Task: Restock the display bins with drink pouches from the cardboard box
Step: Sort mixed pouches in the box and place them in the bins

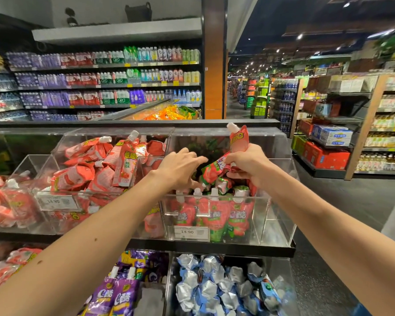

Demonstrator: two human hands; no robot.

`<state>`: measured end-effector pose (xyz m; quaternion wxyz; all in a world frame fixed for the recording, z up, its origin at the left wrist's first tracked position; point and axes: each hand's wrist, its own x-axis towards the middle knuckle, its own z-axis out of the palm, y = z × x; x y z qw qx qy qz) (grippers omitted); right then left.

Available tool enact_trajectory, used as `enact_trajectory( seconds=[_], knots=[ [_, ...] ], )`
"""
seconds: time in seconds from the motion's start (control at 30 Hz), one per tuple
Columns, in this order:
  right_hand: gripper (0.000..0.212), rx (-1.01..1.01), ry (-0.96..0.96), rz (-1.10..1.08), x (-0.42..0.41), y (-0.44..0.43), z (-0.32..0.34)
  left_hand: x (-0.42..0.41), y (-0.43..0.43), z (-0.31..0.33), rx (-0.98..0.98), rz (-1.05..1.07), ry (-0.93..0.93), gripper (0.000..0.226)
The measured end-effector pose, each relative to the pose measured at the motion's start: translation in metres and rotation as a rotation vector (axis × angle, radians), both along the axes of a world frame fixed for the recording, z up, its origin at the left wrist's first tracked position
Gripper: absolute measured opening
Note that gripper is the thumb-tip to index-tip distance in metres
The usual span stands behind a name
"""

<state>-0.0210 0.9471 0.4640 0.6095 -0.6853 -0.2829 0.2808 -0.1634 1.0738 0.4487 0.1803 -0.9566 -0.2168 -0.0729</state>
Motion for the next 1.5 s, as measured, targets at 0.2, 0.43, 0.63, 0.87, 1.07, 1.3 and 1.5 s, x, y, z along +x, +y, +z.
enact_trajectory(
  seconds=[0.2, 0.43, 0.63, 0.87, 1.07, 1.3, 1.5],
  knots=[
    [0.015, 0.107, 0.362, 0.092, -0.006, -0.003, 0.011, -0.018, -0.008, 0.004, -0.328, -0.284, -0.364, 0.055],
    [0.012, 0.098, 0.393, 0.188, -0.008, -0.011, 0.014, -0.031, -0.012, -0.001, 0.155, -0.493, -0.597, 0.025],
    [0.035, 0.205, -0.063, 0.052, -0.003, -0.023, 0.003, -0.007, -0.004, -0.012, 0.427, -0.386, -0.451, 0.034],
    [0.056, 0.221, 0.257, 0.166, -0.007, -0.038, 0.000, 0.042, -0.004, -0.009, 0.308, -0.168, -0.131, 0.028],
    [0.050, 0.276, 0.427, 0.226, -0.004, -0.047, -0.005, 0.044, 0.015, -0.016, -0.158, 0.023, 0.044, 0.054],
    [0.025, 0.295, 0.300, 0.279, -0.014, -0.042, -0.008, 0.016, -0.005, 0.001, -0.439, -0.012, -0.327, 0.043],
    [0.029, 0.302, 0.070, 0.297, -0.051, -0.025, -0.009, -0.048, -0.057, 0.014, -1.241, -0.133, -0.909, 0.022]
  ],
)
